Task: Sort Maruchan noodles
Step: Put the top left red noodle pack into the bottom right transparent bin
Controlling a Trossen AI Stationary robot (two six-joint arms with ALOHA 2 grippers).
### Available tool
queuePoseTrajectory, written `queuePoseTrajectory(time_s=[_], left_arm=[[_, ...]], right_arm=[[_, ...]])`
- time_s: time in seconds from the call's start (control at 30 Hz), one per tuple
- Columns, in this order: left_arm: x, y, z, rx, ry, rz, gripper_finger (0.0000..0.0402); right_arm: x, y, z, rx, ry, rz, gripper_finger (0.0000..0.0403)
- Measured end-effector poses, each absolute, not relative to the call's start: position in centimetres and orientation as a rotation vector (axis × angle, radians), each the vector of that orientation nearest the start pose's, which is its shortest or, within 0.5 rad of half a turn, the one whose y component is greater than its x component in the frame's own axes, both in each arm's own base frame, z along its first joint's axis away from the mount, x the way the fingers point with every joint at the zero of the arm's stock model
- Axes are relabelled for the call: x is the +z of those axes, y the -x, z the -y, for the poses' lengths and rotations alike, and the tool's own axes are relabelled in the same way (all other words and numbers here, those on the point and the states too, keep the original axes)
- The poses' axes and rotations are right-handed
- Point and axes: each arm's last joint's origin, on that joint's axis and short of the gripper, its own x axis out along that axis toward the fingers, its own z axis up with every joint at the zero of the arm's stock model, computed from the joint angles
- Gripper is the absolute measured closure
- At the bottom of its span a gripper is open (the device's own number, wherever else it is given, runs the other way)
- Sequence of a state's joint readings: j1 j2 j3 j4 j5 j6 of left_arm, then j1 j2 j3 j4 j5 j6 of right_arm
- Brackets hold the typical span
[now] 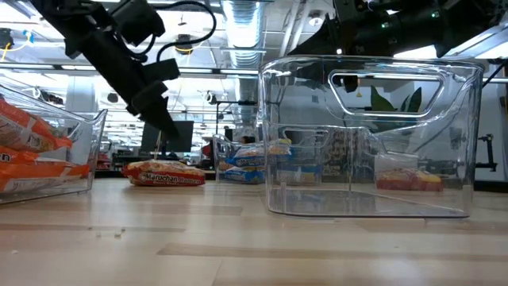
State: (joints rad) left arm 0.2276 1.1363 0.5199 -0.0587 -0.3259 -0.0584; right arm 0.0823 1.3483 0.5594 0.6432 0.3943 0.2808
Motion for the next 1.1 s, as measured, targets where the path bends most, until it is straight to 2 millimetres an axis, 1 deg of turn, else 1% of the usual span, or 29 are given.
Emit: queuePoseTrajectory(time_s=[0.13,0.23,0.37,0.5,0.6,0.73,0.83,0.9,0.97,1.03,1.1], left_arm=[[19.4,-20.9,-5.9,0.562,0.026,-0.658,0.0295],[19.2,-20.6,-6.2,0.597,0.045,-0.685,0.0258],[18.4,-20.5,-6.9,0.583,0.109,-0.725,0.022],[17.0,-20.6,-7.9,0.606,0.141,-0.782,0.02],[15.3,-20.9,-9.0,0.616,0.198,-0.842,0.0193],[12.4,-22.3,-10.3,0.576,0.261,-0.879,0.0191],[11.0,-23.7,-11.4,0.539,0.254,-0.81,0.0191],[10.6,-24.4,-11.9,0.528,0.246,-0.76,0.0191],[10.6,-24.5,-12.0,0.528,0.244,-0.756,0.0198],[10.7,-24.5,-12.0,0.528,0.245,-0.768,0.0219],[11.0,-24.1,-11.9,0.53,0.25,-0.797,0.0254]], right_arm=[[21.5,-27.0,-1.1,-0.329,-0.243,-0.1,0.0148],[21.5,-27.0,-1.1,-0.33,-0.242,-0.103,0.0148],[21.5,-27.0,-1.1,-0.33,-0.242,-0.106,0.0148],[21.5,-27.0,-1.1,-0.33,-0.244,-0.106,0.0148],[21.5,-27.0,-1.1,-0.33,-0.244,-0.106,0.0148],[21.5,-27.0,-1.1,-0.33,-0.243,-0.106,0.0148],[21.5,-27.0,-1.1,-0.33,-0.243,-0.107,0.0148],[21.5,-27.0,-1.1,-0.33,-0.243,-0.108,0.0148],[21.4,-27.0,-1.1,-0.331,-0.242,-0.111,0.0148],[21.4,-27.0,-1.1,-0.331,-0.241,-0.112,0.0148],[21.4,-27.0,-1.1,-0.331,-0.241,-0.112,0.0148]])
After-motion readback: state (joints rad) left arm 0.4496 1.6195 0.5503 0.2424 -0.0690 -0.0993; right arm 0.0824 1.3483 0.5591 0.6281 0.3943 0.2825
